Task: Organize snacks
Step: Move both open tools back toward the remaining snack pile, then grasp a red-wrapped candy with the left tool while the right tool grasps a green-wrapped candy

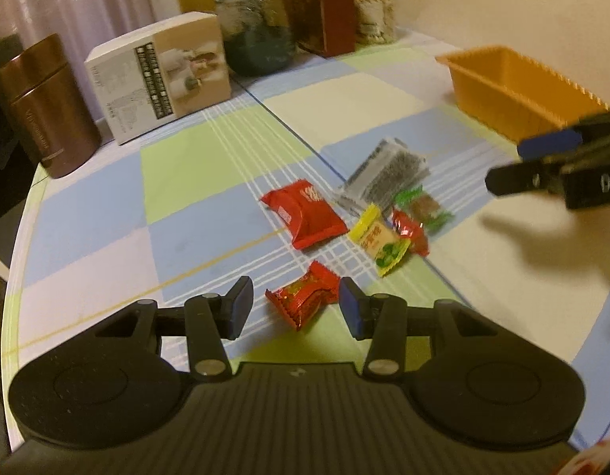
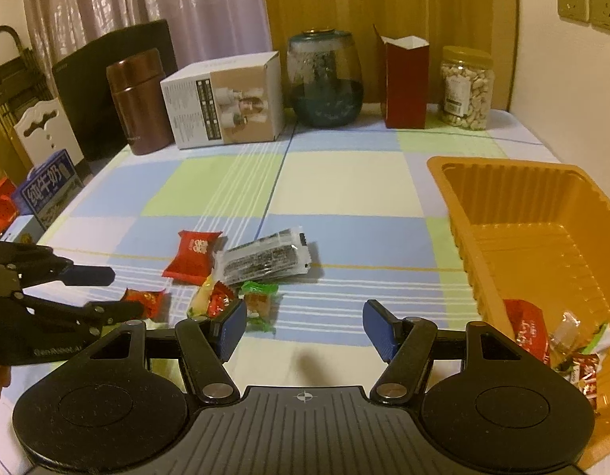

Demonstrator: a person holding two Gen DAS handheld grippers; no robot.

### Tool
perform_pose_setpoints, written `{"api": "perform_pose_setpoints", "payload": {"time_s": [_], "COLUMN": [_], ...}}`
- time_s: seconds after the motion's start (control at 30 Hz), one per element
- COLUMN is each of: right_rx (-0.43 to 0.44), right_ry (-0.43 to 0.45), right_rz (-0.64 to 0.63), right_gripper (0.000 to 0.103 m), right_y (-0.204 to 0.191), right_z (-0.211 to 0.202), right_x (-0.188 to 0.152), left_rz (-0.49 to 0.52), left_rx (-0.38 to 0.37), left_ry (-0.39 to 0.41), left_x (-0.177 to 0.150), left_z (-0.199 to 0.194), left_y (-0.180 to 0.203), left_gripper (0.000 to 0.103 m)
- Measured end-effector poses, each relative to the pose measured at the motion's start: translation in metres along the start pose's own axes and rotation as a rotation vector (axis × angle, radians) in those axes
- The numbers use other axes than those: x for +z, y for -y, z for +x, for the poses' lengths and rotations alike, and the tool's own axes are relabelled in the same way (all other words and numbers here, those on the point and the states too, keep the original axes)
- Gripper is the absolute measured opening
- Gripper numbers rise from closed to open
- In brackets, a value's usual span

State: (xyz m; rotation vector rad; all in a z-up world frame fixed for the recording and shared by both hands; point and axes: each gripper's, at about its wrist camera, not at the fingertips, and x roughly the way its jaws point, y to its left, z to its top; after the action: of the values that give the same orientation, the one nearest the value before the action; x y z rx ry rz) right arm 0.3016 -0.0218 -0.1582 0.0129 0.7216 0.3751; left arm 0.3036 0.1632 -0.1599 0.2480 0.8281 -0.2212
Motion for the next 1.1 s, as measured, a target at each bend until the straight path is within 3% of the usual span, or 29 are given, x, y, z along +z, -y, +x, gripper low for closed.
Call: {"api": "perform_pose_setpoints", "payload": {"time_s": [0.37, 0.47, 0.57, 0.83, 1.1], "right_rx": [0.028, 0.035, 0.040, 0.069, 0.093], "right_ry": [-0.029, -0.034, -0.043, -0.096, -0.101], "right_rz": [0.013, 0.017, 0.009, -0.024, -0.013], "right_gripper": [0.066, 0.066, 0.060, 0.045, 0.042], "right_y": [0.000, 0.000, -0.001, -0.006, -0.011], "right_z": [0.016, 0.018, 0.022, 0.042, 0.054], "right_x": [0.005, 0.005, 0.006, 0.001, 0.002], "left_rz": [0.002, -0.016, -0.031, -0.112, -0.161], "left_rx": [-0.030, -0.048, -0.067, -0.009, -0.003], "left_ry": [-0.006, -0.015, -0.026, 0.012, 0.041], "left_x": [0.002, 0.001, 0.002, 0.020, 0.030], "left_z": [0.018, 0.020, 0.019, 0.003, -0.005], "left_y": [-0.005, -0.007, -0.006, -0.004, -0.009], "left_gripper": [0.043, 0.036, 0.022, 0.022, 0.022]}}
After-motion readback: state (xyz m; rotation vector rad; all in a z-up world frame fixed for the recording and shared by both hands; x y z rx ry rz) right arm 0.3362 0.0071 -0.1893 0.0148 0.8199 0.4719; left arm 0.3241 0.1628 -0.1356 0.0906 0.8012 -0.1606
